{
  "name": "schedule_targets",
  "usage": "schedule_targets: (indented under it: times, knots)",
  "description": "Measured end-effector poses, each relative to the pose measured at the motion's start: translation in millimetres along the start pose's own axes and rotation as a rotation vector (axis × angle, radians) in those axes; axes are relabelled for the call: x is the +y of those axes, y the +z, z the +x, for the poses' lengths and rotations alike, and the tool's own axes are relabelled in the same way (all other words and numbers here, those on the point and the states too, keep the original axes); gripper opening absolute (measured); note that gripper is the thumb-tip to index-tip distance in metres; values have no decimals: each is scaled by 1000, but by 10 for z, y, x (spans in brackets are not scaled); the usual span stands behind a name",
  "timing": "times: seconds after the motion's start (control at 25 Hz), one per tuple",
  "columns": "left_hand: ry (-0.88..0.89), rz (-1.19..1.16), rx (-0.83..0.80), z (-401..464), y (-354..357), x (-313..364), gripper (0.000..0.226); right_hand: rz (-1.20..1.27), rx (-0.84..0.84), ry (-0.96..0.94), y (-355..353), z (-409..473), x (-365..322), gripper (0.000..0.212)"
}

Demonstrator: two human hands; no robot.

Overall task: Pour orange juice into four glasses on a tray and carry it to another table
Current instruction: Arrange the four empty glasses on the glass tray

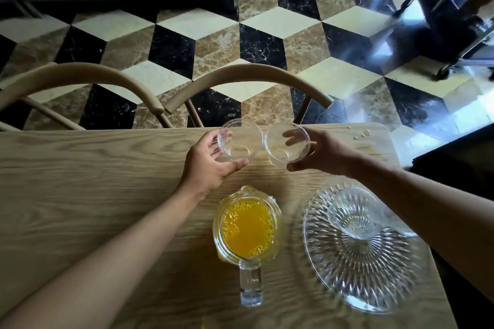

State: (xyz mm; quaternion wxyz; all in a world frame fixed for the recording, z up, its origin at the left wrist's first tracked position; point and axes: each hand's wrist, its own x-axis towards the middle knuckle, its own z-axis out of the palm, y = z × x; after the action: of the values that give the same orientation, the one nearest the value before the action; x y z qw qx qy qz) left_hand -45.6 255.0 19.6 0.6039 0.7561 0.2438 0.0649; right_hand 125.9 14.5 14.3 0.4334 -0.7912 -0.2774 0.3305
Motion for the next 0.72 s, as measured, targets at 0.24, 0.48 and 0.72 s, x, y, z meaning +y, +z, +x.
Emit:
schedule_targets:
  times: [0.24, 0.48, 0.72]
  knots:
    - [94, -1, 72, -208, -175, 749, 99, 1, 55, -93, -406, -401, -512, 75]
    - [252, 23, 153, -628, -49, 1835, 89, 78, 123, -227, -899, -1102, -1054, 64]
    - [324, 14, 251, -1346, 419, 2264, 67, 25, 160, -270, -1340, -1912, -1187, 63]
